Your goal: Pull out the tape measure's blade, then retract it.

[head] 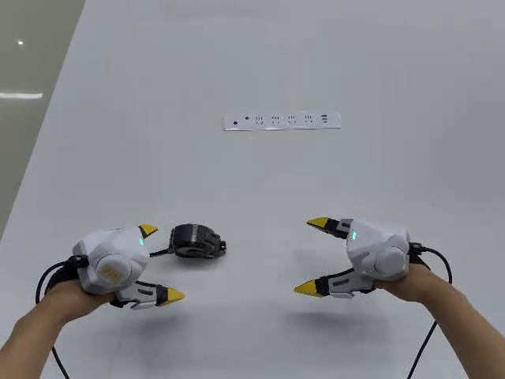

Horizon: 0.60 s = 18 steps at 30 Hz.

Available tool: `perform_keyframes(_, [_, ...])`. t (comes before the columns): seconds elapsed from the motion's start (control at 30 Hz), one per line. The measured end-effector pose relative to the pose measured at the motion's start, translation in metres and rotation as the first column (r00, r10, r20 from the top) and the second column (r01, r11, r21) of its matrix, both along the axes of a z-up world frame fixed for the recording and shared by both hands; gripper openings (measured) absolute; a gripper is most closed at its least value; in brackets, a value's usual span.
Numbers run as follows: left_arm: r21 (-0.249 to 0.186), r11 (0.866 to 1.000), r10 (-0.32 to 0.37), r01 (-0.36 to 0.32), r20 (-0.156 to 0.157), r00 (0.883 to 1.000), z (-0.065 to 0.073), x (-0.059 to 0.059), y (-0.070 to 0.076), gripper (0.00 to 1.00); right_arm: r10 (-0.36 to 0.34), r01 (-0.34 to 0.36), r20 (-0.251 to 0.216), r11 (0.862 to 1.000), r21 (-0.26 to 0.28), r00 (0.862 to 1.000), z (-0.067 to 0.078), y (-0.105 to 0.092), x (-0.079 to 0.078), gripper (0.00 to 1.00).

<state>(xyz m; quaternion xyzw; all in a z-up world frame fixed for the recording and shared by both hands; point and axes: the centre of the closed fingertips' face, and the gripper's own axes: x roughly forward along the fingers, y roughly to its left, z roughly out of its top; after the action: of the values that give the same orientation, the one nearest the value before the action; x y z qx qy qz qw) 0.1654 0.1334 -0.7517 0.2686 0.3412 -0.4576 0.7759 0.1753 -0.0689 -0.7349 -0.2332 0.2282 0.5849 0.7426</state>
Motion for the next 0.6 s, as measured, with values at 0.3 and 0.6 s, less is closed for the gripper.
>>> perform_keyframes(0.3, [0.038, 0.997, -0.065, 0.065, 0.002, 0.998, -0.010, 0.013, -0.002, 0.66, 0.036, -0.036, 0.002, 0.999, -0.010, 0.999, -0.009, 0.012, 0.011, 0.70])
perform_keyframes(0.6, [0.056, 0.992, -0.117, 0.117, 0.000, 0.993, -0.014, 0.027, -0.004, 0.57, 0.071, -0.071, 0.008, 0.997, -0.014, 0.997, -0.016, 0.028, 0.022, 0.63])
